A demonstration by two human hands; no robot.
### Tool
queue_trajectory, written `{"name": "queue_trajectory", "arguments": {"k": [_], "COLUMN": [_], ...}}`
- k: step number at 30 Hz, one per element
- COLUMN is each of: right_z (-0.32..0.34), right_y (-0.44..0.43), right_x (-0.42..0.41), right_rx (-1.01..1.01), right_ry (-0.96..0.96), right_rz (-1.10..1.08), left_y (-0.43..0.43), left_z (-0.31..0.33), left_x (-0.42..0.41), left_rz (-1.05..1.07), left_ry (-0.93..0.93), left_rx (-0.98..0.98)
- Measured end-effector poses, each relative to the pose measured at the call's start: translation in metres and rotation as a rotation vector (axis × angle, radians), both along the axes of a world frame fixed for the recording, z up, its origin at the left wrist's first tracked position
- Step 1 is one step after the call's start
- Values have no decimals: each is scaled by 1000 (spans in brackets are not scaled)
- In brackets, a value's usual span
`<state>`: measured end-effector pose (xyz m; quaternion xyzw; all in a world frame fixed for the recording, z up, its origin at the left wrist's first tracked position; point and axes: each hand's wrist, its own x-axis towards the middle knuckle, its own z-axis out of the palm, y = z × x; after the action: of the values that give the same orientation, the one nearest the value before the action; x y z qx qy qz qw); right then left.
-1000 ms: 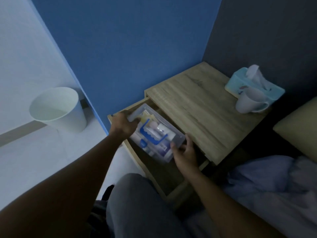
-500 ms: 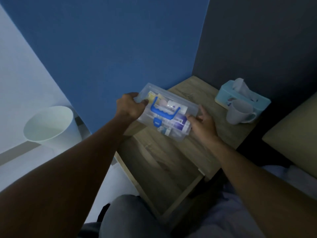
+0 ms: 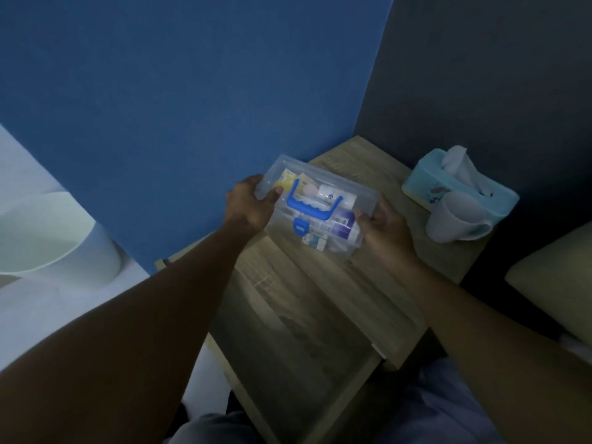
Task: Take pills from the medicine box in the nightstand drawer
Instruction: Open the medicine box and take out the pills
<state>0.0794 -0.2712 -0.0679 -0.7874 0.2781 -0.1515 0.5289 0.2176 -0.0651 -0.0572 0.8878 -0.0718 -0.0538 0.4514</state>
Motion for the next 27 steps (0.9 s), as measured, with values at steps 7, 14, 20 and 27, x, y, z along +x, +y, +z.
{"name": "queue_trajectory", "arguments": {"k": [7, 14, 20, 27], "right_z": [-4, 4, 12, 19], "right_y": [6, 0, 3, 4], "right_x": [-5, -5, 2, 0], "right_rx": [-488, -634, -707, -799], "right_ry": [163, 297, 401, 461], "right_rz": [31, 376, 370, 410], "left_y": [2, -24, -27, -24], "left_z": [-21, -31, -41, -44], "left_x": [-33, -64, -66, -66], "left_rz": [30, 168, 118, 117], "left_ry": [89, 503, 466, 414], "left_rx": [-376, -598, -562, -571]}}
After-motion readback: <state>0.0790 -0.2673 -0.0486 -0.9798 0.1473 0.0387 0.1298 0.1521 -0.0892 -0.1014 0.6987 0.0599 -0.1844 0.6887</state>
